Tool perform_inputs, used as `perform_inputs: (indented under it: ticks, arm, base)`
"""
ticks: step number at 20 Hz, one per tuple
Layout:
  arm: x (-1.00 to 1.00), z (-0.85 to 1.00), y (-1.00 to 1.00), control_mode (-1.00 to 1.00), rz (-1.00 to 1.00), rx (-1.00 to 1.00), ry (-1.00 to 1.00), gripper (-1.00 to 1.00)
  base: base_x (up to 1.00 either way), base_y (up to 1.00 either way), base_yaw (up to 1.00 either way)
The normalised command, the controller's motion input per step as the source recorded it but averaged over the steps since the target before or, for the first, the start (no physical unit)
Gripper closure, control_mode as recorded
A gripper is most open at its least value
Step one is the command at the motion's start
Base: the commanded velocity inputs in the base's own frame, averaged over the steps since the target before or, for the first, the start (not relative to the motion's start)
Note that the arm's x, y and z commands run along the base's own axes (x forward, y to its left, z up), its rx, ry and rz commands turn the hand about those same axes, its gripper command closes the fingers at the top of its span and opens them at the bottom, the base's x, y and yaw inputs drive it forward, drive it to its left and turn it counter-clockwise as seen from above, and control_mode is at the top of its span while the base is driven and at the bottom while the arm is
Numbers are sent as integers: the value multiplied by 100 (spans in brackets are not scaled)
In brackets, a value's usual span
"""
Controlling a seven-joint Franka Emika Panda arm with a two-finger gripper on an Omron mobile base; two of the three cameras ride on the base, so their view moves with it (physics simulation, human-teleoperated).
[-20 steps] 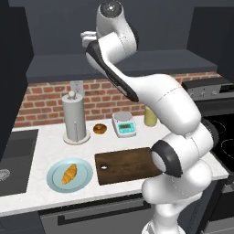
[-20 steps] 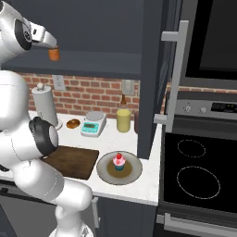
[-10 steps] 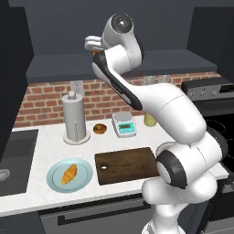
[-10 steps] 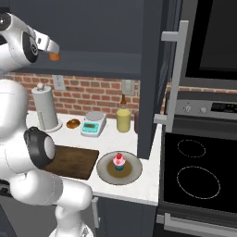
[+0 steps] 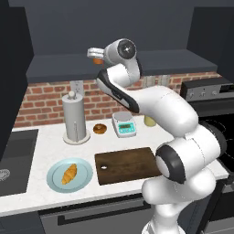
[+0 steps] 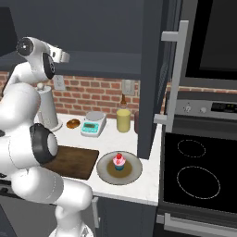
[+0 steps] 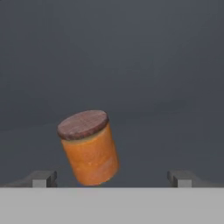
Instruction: From the different types of pastries on the counter, select a croissant and place it on the cutting board. Then retrieve a jar of jam from the cabinet and place it alongside the croissant on the cutting board.
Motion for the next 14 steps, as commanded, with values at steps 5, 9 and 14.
perform_inputs:
  ticks: [5, 9, 14]
  arm:
    - [15, 6, 0, -100, 0, 2, 4, -100]
    - [1, 17, 0, -100, 0, 0, 5, -100]
    - [10, 22, 0, -100, 0, 0, 16, -100]
  base:
    - [0, 0, 0]
    - [0, 0, 0]
    - [0, 0, 0]
